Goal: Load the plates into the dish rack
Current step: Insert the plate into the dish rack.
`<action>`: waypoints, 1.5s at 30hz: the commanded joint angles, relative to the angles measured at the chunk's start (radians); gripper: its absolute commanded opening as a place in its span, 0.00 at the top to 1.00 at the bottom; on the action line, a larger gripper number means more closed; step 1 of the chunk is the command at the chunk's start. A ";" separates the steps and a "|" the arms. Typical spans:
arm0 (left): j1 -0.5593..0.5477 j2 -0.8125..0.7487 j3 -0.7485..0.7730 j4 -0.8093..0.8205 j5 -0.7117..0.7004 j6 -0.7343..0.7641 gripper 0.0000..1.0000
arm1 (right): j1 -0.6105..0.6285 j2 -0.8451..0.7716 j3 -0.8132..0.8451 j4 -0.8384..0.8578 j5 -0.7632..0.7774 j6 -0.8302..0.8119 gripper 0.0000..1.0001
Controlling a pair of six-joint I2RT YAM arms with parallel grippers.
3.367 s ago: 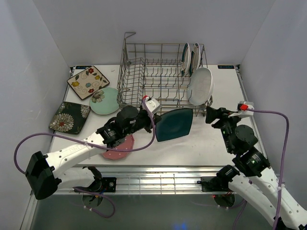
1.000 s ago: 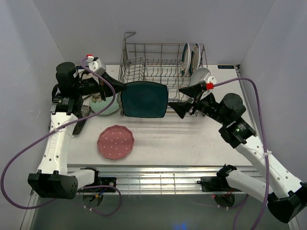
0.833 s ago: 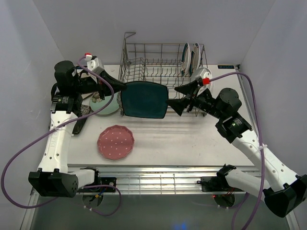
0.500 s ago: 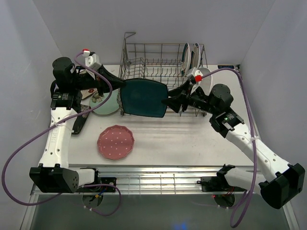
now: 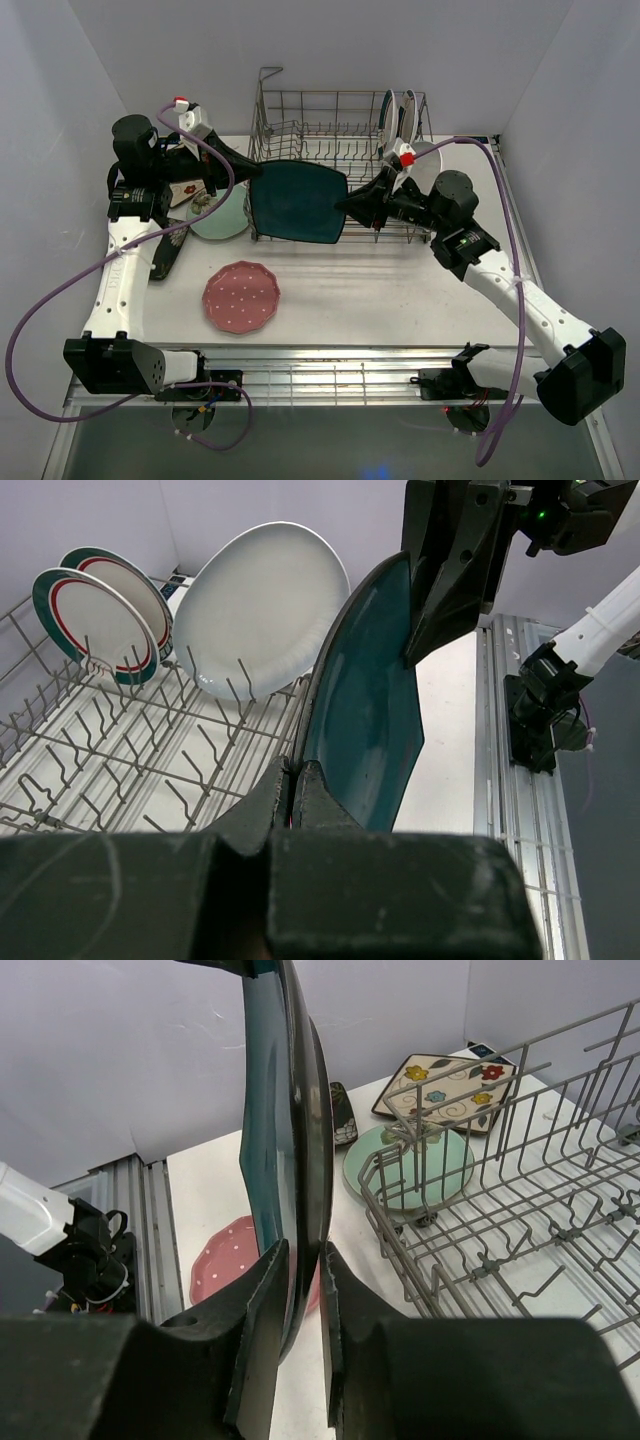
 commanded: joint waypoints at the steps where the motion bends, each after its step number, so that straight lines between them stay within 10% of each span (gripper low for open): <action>1: 0.003 -0.026 0.050 0.044 -0.007 -0.013 1.00 | 0.007 0.002 0.058 0.072 -0.051 0.021 0.76; 25: 0.002 -0.043 -0.013 0.090 -0.073 0.001 0.99 | 0.007 0.033 0.062 0.108 0.054 0.066 0.92; 45: 0.002 -0.083 -0.021 0.100 -0.240 0.012 0.15 | 0.007 0.080 0.181 0.124 0.340 0.173 0.92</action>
